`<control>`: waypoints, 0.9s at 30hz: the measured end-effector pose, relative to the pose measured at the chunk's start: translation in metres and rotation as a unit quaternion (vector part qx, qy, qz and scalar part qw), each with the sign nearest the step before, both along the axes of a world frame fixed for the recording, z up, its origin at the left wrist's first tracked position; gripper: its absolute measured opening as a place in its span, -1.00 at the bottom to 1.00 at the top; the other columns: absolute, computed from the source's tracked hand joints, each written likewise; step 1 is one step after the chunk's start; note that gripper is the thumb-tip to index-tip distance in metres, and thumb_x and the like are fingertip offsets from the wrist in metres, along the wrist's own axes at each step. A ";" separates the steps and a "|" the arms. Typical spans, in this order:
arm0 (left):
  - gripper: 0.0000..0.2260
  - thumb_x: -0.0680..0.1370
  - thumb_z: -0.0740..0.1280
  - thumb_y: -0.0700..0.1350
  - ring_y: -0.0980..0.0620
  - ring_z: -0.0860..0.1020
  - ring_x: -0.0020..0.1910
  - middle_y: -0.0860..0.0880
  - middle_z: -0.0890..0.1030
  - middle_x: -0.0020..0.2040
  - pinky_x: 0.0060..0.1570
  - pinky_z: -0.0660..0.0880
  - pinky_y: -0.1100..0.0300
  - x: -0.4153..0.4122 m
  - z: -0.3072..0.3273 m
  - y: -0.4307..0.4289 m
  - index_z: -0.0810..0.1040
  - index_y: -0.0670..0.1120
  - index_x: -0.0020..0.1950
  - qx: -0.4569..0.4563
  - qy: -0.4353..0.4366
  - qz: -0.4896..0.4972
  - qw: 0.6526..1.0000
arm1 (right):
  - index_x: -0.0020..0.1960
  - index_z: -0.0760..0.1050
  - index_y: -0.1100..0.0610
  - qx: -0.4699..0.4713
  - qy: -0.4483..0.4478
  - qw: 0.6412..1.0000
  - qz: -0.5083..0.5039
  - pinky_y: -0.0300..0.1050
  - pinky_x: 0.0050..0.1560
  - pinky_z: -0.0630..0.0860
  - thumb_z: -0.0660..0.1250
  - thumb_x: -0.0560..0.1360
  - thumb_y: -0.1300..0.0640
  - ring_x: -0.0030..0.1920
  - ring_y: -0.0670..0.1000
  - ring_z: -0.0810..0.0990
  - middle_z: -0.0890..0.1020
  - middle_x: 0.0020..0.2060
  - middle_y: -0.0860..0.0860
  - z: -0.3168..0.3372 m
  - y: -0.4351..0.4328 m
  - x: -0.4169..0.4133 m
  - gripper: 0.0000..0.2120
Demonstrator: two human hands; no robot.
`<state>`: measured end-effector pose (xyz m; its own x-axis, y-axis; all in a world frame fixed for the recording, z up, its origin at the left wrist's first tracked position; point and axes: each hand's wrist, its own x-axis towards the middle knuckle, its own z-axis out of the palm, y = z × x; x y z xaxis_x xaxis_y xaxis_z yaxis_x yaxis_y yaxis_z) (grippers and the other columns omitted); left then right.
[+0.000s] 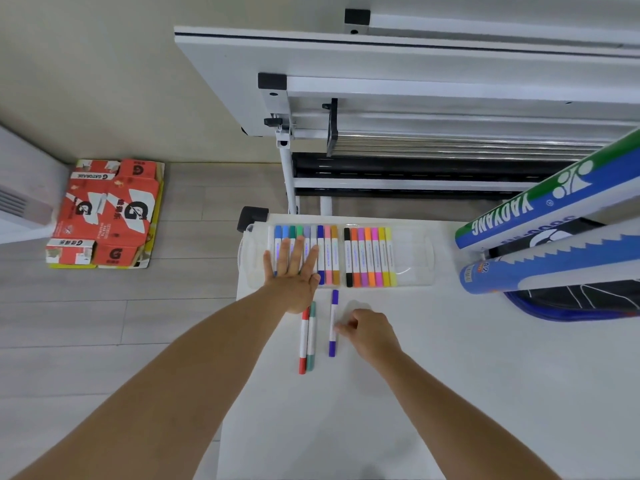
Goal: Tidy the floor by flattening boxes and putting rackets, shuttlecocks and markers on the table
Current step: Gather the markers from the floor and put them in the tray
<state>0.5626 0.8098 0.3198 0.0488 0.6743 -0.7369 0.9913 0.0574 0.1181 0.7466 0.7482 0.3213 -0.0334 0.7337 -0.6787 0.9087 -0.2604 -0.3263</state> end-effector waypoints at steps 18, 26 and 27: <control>-0.42 0.67 -0.21 0.21 -0.14 -0.62 0.38 -0.01 -0.67 0.40 0.43 -0.37 -0.32 0.000 0.000 -0.001 -0.58 0.11 0.46 0.007 0.002 0.000 1.000 | -0.21 0.36 0.03 0.058 0.039 0.997 -0.036 -0.25 -0.35 0.43 0.29 0.53 -0.03 -0.34 -0.09 0.52 0.53 -0.33 -0.05 0.030 0.015 0.019 -0.79; -0.43 0.66 -0.23 0.21 -0.15 -0.61 0.40 -0.02 -0.65 0.42 0.43 -0.38 -0.31 0.000 -0.001 -0.001 -0.59 0.11 0.46 0.014 0.006 0.000 1.000 | -0.05 0.46 0.11 0.126 0.004 0.984 -0.124 -0.19 -0.26 0.49 0.34 0.54 -0.01 -0.22 0.01 0.58 0.55 -0.25 -0.07 0.021 0.088 0.079 -0.81; -0.43 0.66 -0.23 0.21 -0.15 -0.61 0.40 -0.02 -0.65 0.42 0.43 -0.38 -0.31 0.000 -0.002 -0.001 -0.59 0.11 0.46 0.015 0.008 -0.002 1.000 | -0.13 0.43 0.10 0.127 -0.006 0.984 -0.124 -0.23 -0.31 0.43 0.34 0.54 -0.03 -0.25 0.00 0.56 0.52 -0.29 -0.07 0.019 0.097 0.080 -0.78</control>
